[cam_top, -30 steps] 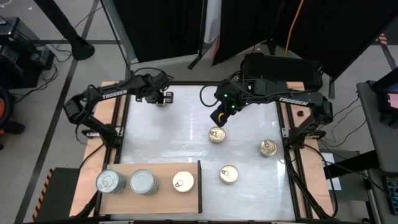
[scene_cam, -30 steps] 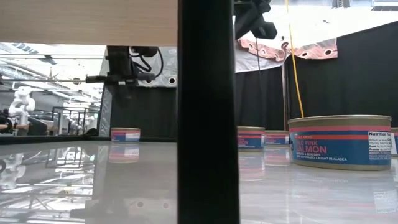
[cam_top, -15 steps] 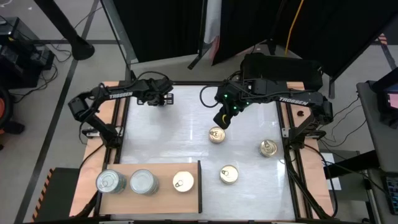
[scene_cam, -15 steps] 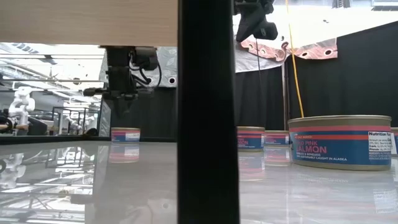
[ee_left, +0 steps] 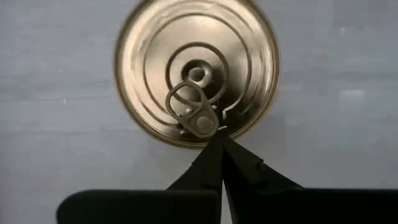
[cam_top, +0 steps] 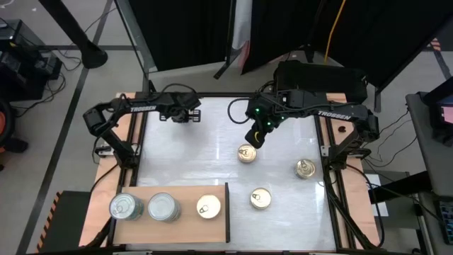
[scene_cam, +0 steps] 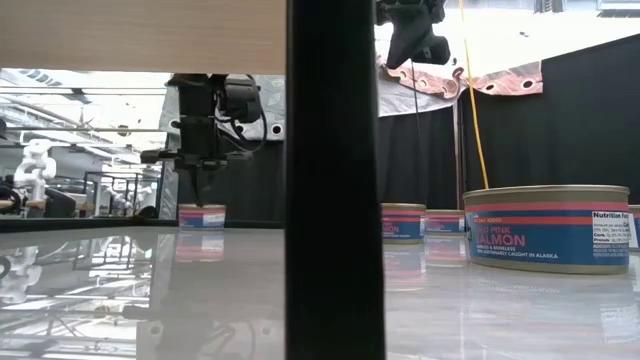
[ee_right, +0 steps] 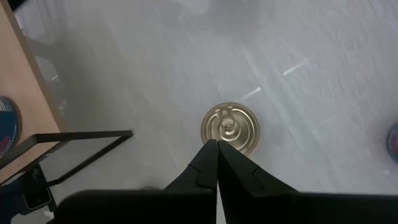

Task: Stack canned seafood by type on shelf
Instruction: Stack the blue pink tuna can on top of the blue pink tuna can on the shelf

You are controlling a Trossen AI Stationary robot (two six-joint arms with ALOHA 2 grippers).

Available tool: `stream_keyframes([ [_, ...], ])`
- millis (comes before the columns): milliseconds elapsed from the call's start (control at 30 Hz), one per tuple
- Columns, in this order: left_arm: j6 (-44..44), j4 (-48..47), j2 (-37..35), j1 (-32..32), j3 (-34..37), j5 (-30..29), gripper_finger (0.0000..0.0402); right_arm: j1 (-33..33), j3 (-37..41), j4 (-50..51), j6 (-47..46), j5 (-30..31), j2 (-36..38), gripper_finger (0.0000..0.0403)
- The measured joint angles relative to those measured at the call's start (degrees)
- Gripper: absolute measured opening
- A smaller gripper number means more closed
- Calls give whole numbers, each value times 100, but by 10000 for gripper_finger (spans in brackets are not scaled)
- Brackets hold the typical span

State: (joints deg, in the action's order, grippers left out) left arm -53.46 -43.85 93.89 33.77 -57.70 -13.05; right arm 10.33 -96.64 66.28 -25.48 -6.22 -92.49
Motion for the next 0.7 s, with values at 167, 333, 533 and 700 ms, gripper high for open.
stream_keyframes([
  [167,8,-232,81,-168,62,129,10,0,0,0,68,2,0,0],
  [333,-183,-238,127,-410,353,383,10,0,0,-2,69,7,0,0],
  [533,-271,-325,65,-920,504,730,11,-2,0,-2,71,7,1,0],
  [700,468,-380,-567,-1377,57,1297,11,-4,0,-4,104,8,2,0],
])
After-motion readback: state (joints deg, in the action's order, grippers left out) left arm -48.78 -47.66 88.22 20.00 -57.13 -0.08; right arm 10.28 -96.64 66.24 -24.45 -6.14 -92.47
